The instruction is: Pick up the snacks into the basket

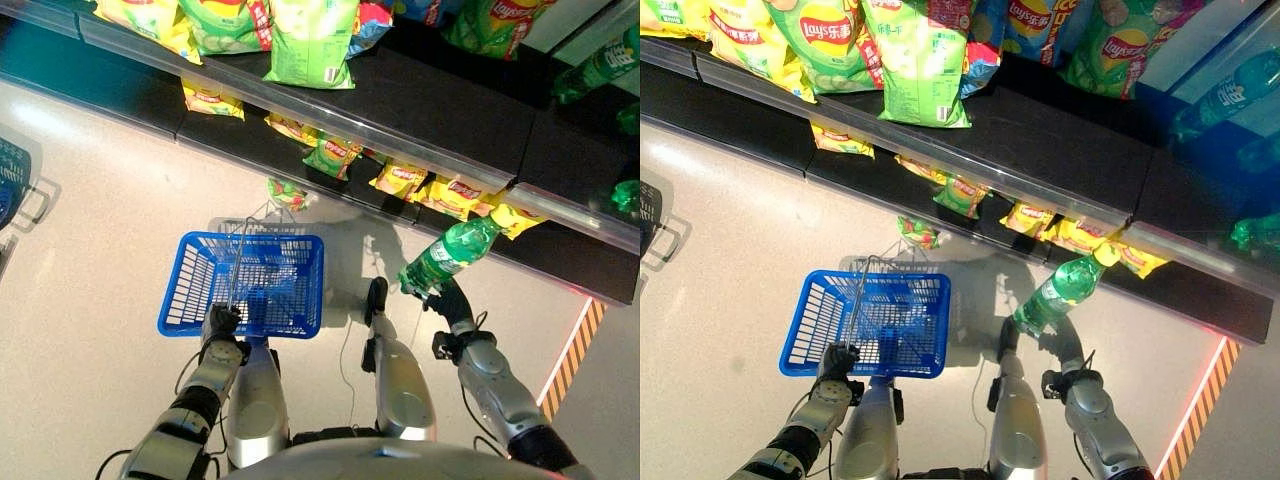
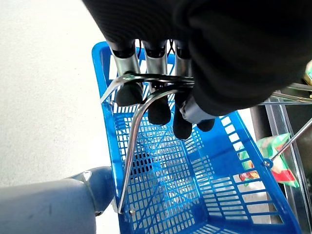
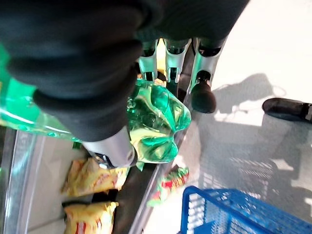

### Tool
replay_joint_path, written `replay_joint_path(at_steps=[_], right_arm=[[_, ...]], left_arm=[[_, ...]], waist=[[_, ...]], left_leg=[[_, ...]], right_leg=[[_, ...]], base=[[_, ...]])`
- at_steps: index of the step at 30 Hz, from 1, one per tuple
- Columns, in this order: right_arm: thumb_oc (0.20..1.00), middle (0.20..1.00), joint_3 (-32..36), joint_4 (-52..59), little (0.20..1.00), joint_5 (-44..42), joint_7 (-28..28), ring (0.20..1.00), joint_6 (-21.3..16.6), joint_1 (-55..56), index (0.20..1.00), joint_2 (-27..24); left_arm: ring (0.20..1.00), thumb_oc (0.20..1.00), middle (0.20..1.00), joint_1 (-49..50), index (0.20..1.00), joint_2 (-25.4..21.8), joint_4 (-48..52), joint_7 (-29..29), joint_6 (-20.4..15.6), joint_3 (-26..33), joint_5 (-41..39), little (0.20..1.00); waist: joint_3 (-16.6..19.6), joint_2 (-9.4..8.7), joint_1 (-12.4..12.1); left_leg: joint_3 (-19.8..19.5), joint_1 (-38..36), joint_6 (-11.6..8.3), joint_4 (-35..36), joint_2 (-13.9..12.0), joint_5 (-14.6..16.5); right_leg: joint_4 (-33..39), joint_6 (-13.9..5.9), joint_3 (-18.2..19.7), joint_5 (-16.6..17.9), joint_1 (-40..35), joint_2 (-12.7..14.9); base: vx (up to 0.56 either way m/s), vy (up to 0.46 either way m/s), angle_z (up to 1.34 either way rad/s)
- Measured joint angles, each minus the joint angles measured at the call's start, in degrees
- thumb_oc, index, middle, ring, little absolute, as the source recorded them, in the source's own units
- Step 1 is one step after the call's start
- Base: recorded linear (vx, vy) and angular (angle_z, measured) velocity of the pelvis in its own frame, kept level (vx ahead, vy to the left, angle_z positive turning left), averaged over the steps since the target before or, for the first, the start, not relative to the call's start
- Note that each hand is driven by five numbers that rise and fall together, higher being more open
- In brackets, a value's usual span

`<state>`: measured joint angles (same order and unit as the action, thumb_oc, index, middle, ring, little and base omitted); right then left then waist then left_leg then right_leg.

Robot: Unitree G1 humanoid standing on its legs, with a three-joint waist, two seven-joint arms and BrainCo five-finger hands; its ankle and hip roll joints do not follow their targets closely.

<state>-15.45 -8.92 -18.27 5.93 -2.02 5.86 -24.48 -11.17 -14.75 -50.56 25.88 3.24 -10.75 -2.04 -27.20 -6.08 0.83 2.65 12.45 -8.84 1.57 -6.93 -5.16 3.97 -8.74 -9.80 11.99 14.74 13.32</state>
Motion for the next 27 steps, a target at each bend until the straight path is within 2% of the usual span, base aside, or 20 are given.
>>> replay_joint_path(at_steps=[2, 3, 5, 12, 16, 17, 23, 27], right_arm=[[0.2, 0.2, -0.52, -0.05, 0.2, 0.79, -2.35, 0.2, 0.04, 0.1, 0.2, -1.54], [0.2, 0.2, -0.55, -0.07, 0.2, 1.15, -3.73, 0.2, 0.18, 0.5, 0.2, -1.97], [0.2, 0.2, -1.07, -0.98, 0.2, 3.21, -4.27, 0.2, 0.12, 0.18, 0.2, -1.78], [0.2, 0.2, -6.78, -18.25, 0.2, 11.04, -0.29, 0.2, 3.16, -14.01, 0.2, 4.01], [0.2, 0.2, -10.28, -22.63, 0.2, 13.09, 0.9, 0.2, 4.65, -20.65, 0.2, 7.64], [0.2, 0.2, -10.54, -22.73, 0.2, 13.44, 0.88, 0.2, 4.81, -22.17, 0.2, 8.24], [0.2, 0.2, -14.98, -30.82, 0.2, 14.69, 2.35, 0.2, 5.37, -33.75, 0.2, 14.23], [0.2, 0.2, -17.58, -35.11, 0.2, 14.43, 3.14, 0.2, 5.93, -38.58, 0.2, 16.78]], left_arm=[[0.2, 0.2, 0.2, 1.12, 0.2, -0.11, 2.55, -0.24, -0.18, 1.16, -1.42, 0.2], [0.2, 0.2, 0.2, 2.35, 0.2, -0.34, 4.94, -0.47, -1.43, 1.24, -2.35, 0.2], [0.2, 0.2, 0.2, 3.43, 0.2, -0.58, 7.31, -0.97, -2.1, 1.26, -4.03, 0.2], [0.2, 0.2, 0.2, 5.64, 0.2, -2.17, 17.12, -3.43, -4.38, 0.67, -8.98, 0.2], [0.2, 0.2, 0.2, 6.44, 0.2, -2.18, 23.85, -5.68, -5.32, 0.19, -12.97, 0.2], [0.2, 0.2, 0.2, 6.32, 0.2, -2.16, 24.6, -6.03, -5.49, -0.07, -13.59, 0.2], [0.2, 0.2, 0.2, 3.9, 0.2, -2.79, 32.9, -8.47, -5.9, -6.25, -17.02, 0.2], [0.2, 0.2, 0.2, 1.89, 0.2, -3.81, 35.79, -9.47, -5.82, -10.44, -17.0, 0.2]], waist=[[-0.02, -0.04, -0.01], [-0.02, -0.04, -0.13], [-0.02, -0.04, -0.18], [-0.09, 0.2, -0.78], [-0.34, 0.9, -2.18], [-0.37, 1.13, -3.23], [-0.46, 3.59, -5.84], [-0.47, 4.15, -7.02]], left_leg=[[0.0, -0.01, -0.04, 0.05, -0.01, -0.03], [-0.01, -0.25, -0.27, 0.05, 0.0, -0.18], [0.06, -0.91, -0.27, 0.45, -0.02, -0.18], [-0.15, -0.92, -0.21, 0.8, -0.02, -0.29], [-1.13, -0.69, -0.22, 0.9, 0.01, -0.41], [-1.25, -0.68, -0.22, 0.89, 0.02, -0.41], [-3.0, 0.22, -0.13, 0.59, 0.39, -0.53], [-3.19, 0.34, -0.13, 0.52, 0.6, -0.56]], right_leg=[[0.29, -0.03, -0.07, 0.03, -0.15, -0.02], [0.33, -0.04, -0.09, 0.03, -0.45, -0.01], [0.37, -0.15, -0.12, -0.07, -0.86, -0.01], [0.8, -0.16, -0.44, -0.04, -1.13, -0.04], [1.18, -0.22, -1.64, -0.05, -1.75, 0.01], [1.19, -0.21, -1.78, -0.11, -1.84, 0.06], [1.19, -0.32, -3.5, -0.38, -2.4, 0.45], [1.19, -0.34, -3.65, -0.39, -2.41, 0.65]], base=[[0.01, -0.017, 0.0], [0.02, -0.035, 0.0], [0.01, -0.021, -0.01], [0.0, -0.002, 0.01], [-0.01, -0.013, 0.1], [0.0, -0.019, 0.14], [-0.01, 0.002, 0.14], [-0.01, 0.003, 0.02]])
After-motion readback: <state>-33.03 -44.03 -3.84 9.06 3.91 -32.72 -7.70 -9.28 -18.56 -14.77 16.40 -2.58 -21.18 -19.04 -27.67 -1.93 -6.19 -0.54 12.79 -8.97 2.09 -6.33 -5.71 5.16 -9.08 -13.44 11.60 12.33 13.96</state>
